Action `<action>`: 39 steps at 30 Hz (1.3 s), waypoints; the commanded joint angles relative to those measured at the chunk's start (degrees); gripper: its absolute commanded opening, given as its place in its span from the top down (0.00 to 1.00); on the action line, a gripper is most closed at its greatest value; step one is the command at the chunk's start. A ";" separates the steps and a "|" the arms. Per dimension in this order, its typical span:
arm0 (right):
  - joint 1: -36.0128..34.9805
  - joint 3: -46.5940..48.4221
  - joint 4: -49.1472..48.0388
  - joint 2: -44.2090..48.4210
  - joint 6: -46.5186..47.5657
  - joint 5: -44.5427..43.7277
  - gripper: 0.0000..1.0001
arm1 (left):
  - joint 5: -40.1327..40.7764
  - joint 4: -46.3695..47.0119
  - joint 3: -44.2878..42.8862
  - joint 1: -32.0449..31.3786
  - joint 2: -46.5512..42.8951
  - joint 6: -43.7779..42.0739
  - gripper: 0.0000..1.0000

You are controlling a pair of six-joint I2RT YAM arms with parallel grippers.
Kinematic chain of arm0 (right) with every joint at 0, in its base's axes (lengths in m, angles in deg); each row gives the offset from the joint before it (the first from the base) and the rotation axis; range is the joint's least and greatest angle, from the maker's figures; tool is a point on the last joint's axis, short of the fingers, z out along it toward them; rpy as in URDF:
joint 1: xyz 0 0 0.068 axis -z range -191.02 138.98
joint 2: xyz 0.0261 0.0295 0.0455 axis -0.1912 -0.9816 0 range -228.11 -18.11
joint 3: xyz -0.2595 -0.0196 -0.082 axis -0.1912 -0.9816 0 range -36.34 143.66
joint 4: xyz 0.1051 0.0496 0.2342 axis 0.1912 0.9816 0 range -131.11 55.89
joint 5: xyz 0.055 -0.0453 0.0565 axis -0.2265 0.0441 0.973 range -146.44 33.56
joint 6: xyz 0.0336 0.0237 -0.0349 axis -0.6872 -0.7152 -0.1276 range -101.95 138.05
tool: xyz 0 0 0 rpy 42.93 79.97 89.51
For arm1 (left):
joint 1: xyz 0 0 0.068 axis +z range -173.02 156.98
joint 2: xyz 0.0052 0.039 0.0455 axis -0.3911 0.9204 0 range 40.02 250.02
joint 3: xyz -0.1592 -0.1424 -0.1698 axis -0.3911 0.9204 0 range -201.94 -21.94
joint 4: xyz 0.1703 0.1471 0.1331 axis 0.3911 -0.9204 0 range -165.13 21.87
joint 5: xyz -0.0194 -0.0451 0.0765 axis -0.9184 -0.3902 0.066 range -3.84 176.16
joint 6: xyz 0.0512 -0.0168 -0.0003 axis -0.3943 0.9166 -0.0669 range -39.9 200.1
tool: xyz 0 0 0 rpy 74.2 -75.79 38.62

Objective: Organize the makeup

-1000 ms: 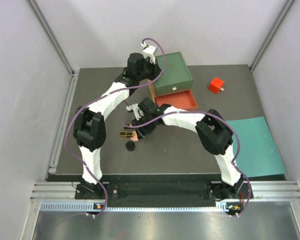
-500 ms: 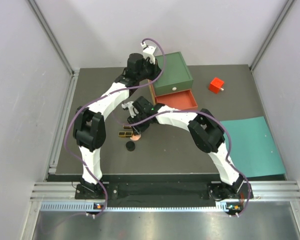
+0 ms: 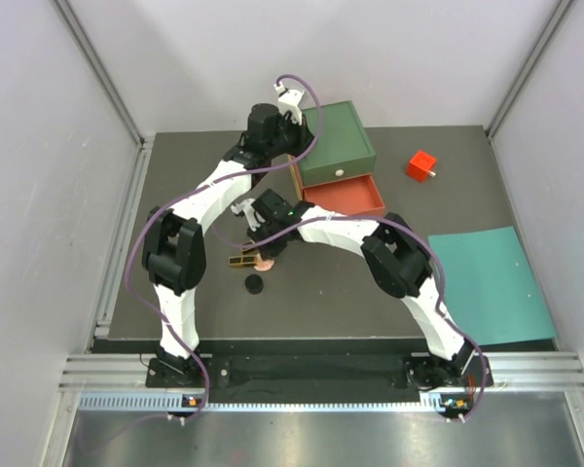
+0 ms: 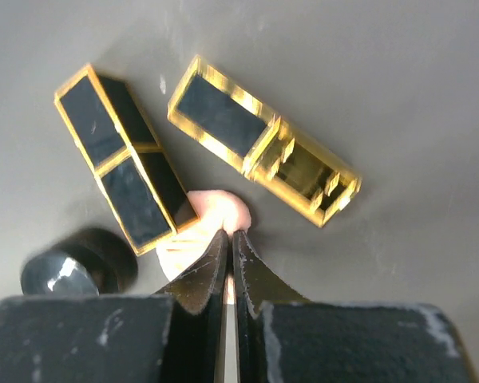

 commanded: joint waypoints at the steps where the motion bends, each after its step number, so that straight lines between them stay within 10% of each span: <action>1: -1.30 -6.62 6.20 6.28 3.60 -3.26 1.00 | 1.79 -16.10 4.34 0.23 4.24 -0.63 1.00; 20: -1.30 -32.46 2.43 36.24 5.80 -9.93 1.00 | 1.79 -16.10 4.08 0.23 5.21 -0.36 1.00; 39: 10.64 -29.49 -9.70 42.76 4.66 -25.85 1.00 | 1.00 -16.63 3.46 0.14 5.91 -0.01 1.00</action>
